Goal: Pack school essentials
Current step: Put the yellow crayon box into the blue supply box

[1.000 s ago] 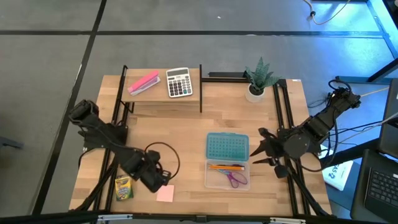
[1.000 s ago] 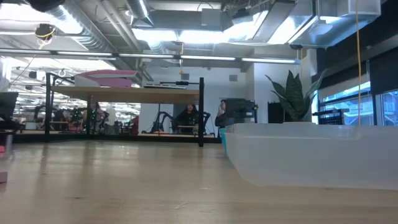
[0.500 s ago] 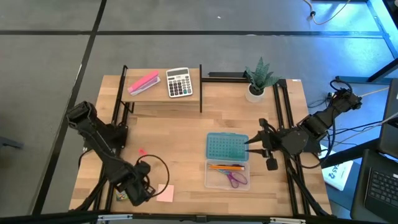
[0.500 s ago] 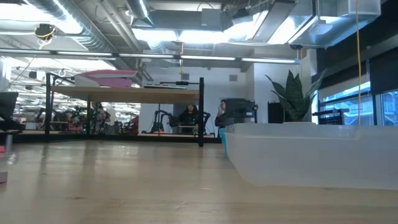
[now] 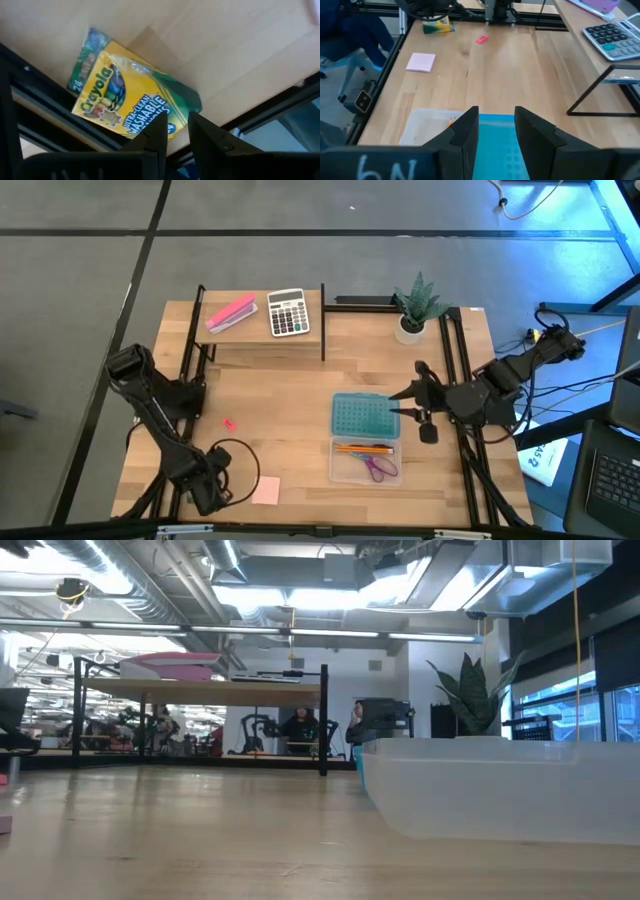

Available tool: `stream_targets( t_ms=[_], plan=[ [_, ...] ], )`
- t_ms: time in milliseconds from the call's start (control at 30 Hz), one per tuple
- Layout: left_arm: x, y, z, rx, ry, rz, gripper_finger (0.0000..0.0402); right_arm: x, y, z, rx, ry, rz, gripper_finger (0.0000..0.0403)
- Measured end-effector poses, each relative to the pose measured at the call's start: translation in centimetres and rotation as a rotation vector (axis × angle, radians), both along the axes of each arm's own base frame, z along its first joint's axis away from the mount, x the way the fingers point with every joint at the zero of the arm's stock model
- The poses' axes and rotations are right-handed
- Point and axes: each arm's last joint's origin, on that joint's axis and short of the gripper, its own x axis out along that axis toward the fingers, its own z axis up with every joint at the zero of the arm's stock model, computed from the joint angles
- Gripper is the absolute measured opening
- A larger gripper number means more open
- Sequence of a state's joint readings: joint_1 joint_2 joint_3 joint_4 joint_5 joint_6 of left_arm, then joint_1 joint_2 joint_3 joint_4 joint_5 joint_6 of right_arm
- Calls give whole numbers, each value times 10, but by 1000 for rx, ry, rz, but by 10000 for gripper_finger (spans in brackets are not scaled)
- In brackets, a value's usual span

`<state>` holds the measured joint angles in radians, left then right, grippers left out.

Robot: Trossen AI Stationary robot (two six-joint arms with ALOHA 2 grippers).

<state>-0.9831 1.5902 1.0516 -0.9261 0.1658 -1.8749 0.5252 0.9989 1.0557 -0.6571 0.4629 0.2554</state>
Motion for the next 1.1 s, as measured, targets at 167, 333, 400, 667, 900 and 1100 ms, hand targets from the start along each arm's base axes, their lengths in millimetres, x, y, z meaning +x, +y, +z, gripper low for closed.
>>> stream_targets(
  t_ms=[167, 333, 400, 667, 900, 1100],
  plan=[
    [-6, -1, -4, 1, 17, -15, 69, 2, -4, 0, 2, 0, -20, 129],
    [-15, -3, -11, 6, 23, -46, 69, 2, -5, 0, 2, 0, -29, 129],
    [-18, -3, -15, 8, 24, -54, 69, 2, -5, 0, 2, 0, -28, 129],
    [-20, 3, -32, 6, 12, -49, 69, 2, -5, 0, 3, 1, -27, 129],
    [-13, 8, -34, 12, -19, -63, 69, 2, -5, 0, 4, 1, -27, 129],
    [0, 16, -34, 20, -64, -90, 69, 2, -5, 0, 3, 0, -27, 129]
  ],
)
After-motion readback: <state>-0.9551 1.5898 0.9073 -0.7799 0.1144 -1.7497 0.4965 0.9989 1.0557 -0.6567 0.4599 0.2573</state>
